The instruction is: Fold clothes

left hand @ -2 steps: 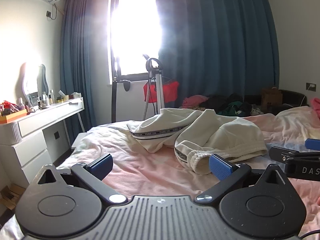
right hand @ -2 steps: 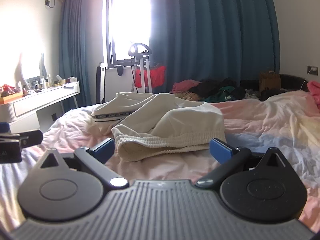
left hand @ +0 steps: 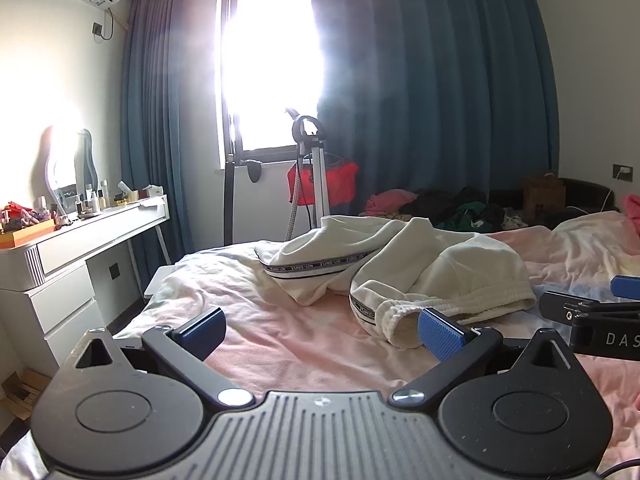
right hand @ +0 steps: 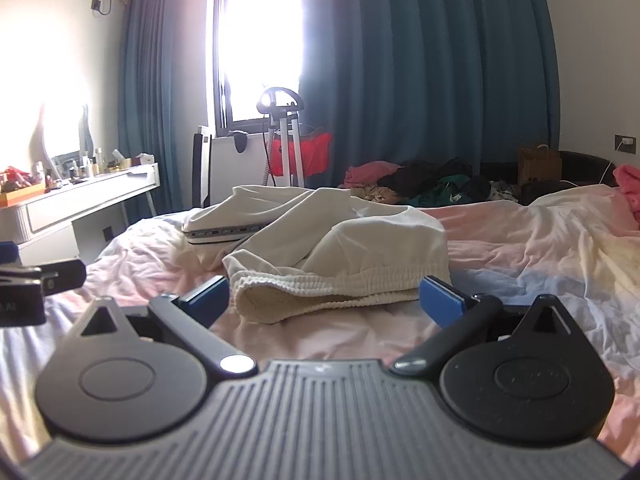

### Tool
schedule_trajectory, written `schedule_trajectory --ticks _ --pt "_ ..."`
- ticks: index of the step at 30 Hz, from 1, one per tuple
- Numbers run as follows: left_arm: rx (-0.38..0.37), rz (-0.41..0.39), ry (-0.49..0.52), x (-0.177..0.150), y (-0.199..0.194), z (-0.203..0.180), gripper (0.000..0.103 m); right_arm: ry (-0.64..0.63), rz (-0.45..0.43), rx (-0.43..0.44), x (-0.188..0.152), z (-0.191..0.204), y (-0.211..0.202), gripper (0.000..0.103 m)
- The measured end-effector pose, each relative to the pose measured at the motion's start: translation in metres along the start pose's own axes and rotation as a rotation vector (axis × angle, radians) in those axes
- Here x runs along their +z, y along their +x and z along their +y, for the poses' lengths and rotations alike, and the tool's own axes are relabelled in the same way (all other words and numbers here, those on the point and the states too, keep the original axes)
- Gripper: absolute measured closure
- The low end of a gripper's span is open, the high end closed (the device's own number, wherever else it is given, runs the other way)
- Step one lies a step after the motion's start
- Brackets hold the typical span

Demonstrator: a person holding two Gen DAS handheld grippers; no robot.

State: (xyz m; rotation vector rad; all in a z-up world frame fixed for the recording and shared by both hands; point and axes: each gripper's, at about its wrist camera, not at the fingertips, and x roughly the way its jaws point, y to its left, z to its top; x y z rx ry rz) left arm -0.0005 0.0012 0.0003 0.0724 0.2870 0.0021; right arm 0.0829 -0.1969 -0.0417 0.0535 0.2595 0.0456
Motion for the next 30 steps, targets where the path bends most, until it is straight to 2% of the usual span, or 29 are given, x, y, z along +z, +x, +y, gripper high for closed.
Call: schedule_trajectory --ticks 6,8,9,21,30 --pt "0.013 -0.015 0.015 0.003 -0.007 0.005 0.000 0.010 -0.011 -0.001 0.000 0.000 0.000 0.000" --pt "0.015 -0.028 0.042 -0.002 -0.013 -0.003 0.000 0.016 -0.016 0.001 -0.001 -0.003 -0.001 0.000" --pt "0.013 -0.022 0.040 -0.002 -0.012 -0.003 0.000 -0.011 -0.012 -0.008 0.001 0.003 -0.002 0.000" --pt "0.018 -0.016 0.047 0.000 -0.010 -0.006 0.000 0.009 -0.012 -0.008 -0.001 -0.001 -0.002 0.000" --pt "0.020 -0.054 0.098 -0.006 -0.016 -0.015 0.000 0.013 0.001 0.018 -0.002 0.000 -0.002 0.000"
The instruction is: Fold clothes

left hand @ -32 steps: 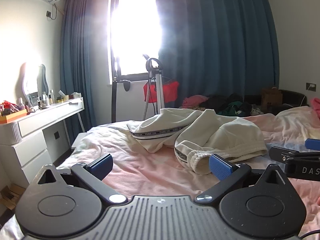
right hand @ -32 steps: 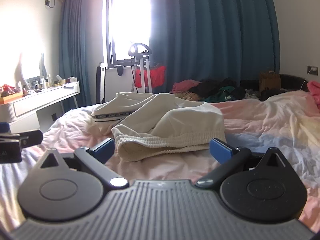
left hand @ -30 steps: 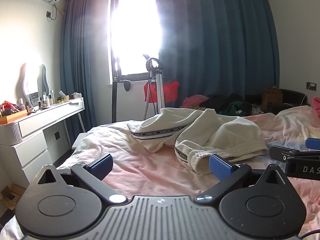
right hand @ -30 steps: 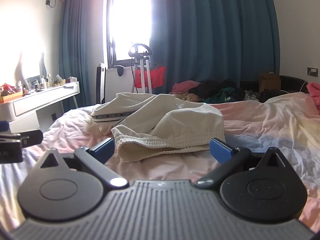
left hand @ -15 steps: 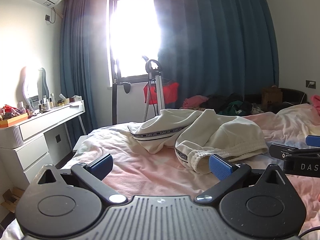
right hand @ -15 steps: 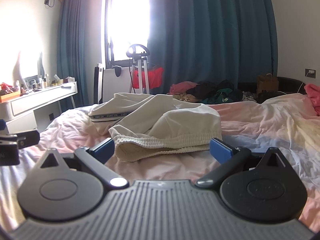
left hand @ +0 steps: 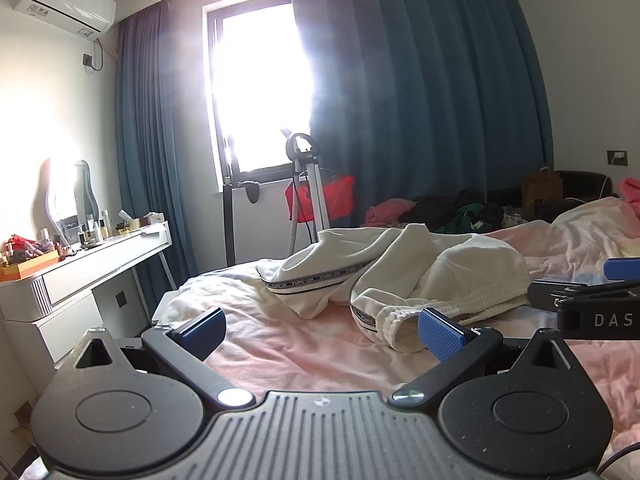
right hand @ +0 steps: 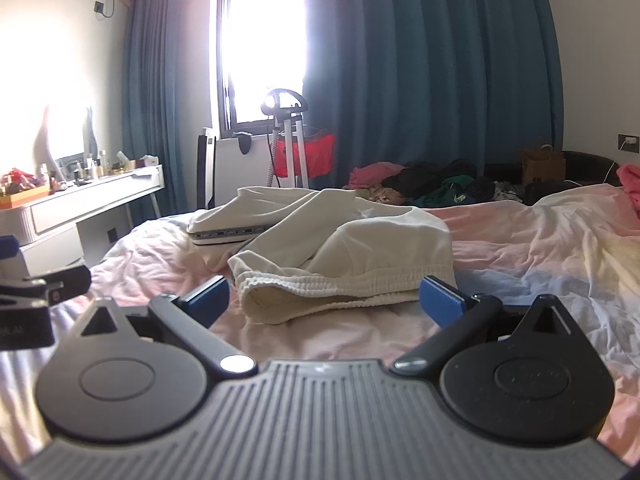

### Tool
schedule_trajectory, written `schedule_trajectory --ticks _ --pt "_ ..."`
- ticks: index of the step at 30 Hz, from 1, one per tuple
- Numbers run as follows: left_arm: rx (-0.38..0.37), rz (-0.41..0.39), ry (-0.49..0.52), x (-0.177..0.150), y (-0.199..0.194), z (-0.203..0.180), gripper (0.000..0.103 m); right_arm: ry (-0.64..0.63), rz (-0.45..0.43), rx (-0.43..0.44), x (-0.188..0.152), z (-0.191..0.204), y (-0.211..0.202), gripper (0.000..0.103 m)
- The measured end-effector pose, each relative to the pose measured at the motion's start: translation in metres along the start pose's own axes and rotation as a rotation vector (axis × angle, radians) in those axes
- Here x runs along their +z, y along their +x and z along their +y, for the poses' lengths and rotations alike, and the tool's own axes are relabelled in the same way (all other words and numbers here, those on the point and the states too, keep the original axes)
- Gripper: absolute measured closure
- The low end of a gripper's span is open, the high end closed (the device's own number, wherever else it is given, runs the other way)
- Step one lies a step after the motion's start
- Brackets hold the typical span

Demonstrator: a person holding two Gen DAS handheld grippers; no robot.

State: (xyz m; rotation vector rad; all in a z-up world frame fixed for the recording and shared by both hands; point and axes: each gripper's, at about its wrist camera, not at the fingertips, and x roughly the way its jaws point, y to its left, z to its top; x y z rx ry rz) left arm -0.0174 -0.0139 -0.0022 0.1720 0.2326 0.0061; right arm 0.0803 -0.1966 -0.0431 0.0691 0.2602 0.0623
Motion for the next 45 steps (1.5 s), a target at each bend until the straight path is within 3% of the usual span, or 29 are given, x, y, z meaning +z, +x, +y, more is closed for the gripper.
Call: schedule_trajectory --ticks 4,6,10,17,22,28,32,35,38,40,43,45 --pt "-0.023 0.002 -0.020 -0.002 0.000 0.001 0.000 -0.024 -0.019 -0.029 0.002 0.004 -0.003 0.000" --pt "-0.034 0.005 -0.023 -0.003 0.002 0.001 0.000 -0.046 -0.068 -0.069 0.005 0.006 -0.010 0.000" --pt "-0.061 0.025 -0.030 -0.005 0.009 0.003 0.000 0.005 -0.171 -0.071 0.011 0.001 -0.024 0.000" --pt "-0.123 0.068 0.001 0.000 0.046 -0.008 0.000 0.118 -0.335 -0.073 0.061 -0.019 -0.022 0.000" --pt "-0.197 0.130 0.047 -0.008 0.105 -0.033 0.000 0.183 -0.352 -0.082 0.086 -0.037 0.003 0.000" --pt "-0.165 0.168 0.185 -0.032 0.195 -0.073 0.001 0.321 -0.231 -0.131 0.042 -0.078 0.039 0.000" --pt "-0.105 0.176 0.228 -0.047 0.251 -0.081 0.002 0.326 -0.184 -0.187 0.024 -0.091 0.067 0.000" --pt "-0.053 0.240 0.267 -0.054 0.291 -0.087 0.020 0.306 -0.207 -0.201 0.016 -0.090 0.086 0.000" --pt "-0.030 0.245 0.269 -0.052 0.316 -0.084 0.039 0.242 -0.173 -0.197 0.005 -0.085 0.111 0.001" --pt "-0.020 0.231 0.207 -0.041 0.318 -0.073 0.057 0.246 -0.134 -0.171 -0.006 -0.088 0.125 0.000" --pt "-0.023 0.200 0.139 -0.019 0.313 -0.058 0.078 0.227 -0.128 -0.190 -0.031 -0.083 0.137 0.000" --pt "-0.042 0.170 0.120 0.001 0.299 -0.049 0.081 0.298 -0.058 -0.196 -0.039 -0.089 0.150 0.000"
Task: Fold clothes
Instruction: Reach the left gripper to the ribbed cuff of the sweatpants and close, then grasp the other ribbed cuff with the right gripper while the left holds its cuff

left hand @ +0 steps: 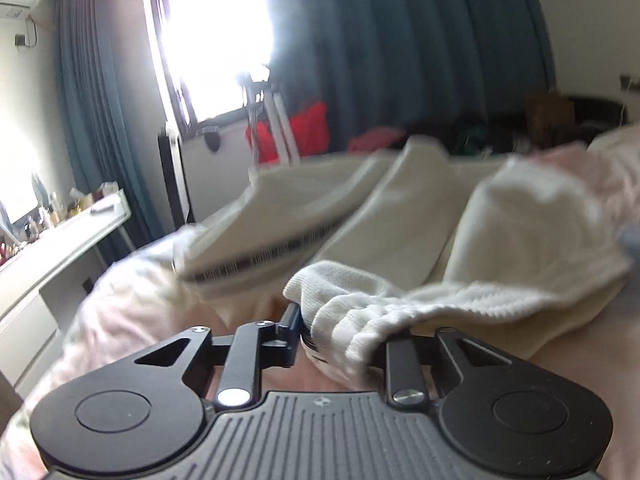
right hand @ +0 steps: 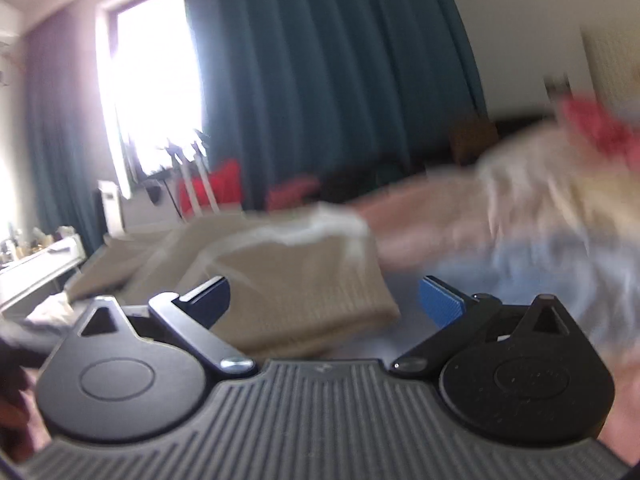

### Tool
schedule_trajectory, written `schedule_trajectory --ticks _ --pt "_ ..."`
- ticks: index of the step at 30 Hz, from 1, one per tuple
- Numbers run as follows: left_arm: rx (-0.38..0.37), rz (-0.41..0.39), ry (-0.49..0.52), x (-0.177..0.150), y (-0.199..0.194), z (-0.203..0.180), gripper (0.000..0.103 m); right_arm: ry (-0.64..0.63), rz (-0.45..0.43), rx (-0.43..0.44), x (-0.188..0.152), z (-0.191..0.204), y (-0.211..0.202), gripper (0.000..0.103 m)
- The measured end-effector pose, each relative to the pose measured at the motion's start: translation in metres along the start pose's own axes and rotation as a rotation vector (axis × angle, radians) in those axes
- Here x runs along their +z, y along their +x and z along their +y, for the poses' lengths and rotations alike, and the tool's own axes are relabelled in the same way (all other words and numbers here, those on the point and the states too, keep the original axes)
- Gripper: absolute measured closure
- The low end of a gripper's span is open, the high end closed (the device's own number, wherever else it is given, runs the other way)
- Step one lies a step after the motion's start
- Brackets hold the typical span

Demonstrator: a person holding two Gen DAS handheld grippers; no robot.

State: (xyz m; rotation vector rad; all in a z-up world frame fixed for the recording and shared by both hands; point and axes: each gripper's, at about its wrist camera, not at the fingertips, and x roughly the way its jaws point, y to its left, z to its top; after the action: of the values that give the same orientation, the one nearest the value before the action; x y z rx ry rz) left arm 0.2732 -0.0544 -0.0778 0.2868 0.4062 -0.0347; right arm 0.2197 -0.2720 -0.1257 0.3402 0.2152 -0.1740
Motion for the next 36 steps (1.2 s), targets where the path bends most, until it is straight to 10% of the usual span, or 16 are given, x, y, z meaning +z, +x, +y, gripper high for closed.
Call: schedule_trajectory --ticks 8,18,30,36 --pt "-0.037 -0.125 -0.023 0.039 -0.085 0.043 0.088 -0.030 -0.038 -0.005 -0.007 -0.002 -0.006 0.000" --pt "-0.083 -0.183 -0.064 0.004 -0.189 0.089 0.089 -0.151 -0.002 0.181 0.016 0.031 -0.095 0.000" --pt "-0.139 0.055 -0.276 -0.068 -0.156 0.186 0.088 -0.211 0.333 0.198 -0.017 0.067 -0.101 0.001" --pt "-0.166 0.050 -0.299 -0.077 -0.139 0.193 0.088 -0.287 0.437 0.156 -0.040 0.080 -0.084 0.009"
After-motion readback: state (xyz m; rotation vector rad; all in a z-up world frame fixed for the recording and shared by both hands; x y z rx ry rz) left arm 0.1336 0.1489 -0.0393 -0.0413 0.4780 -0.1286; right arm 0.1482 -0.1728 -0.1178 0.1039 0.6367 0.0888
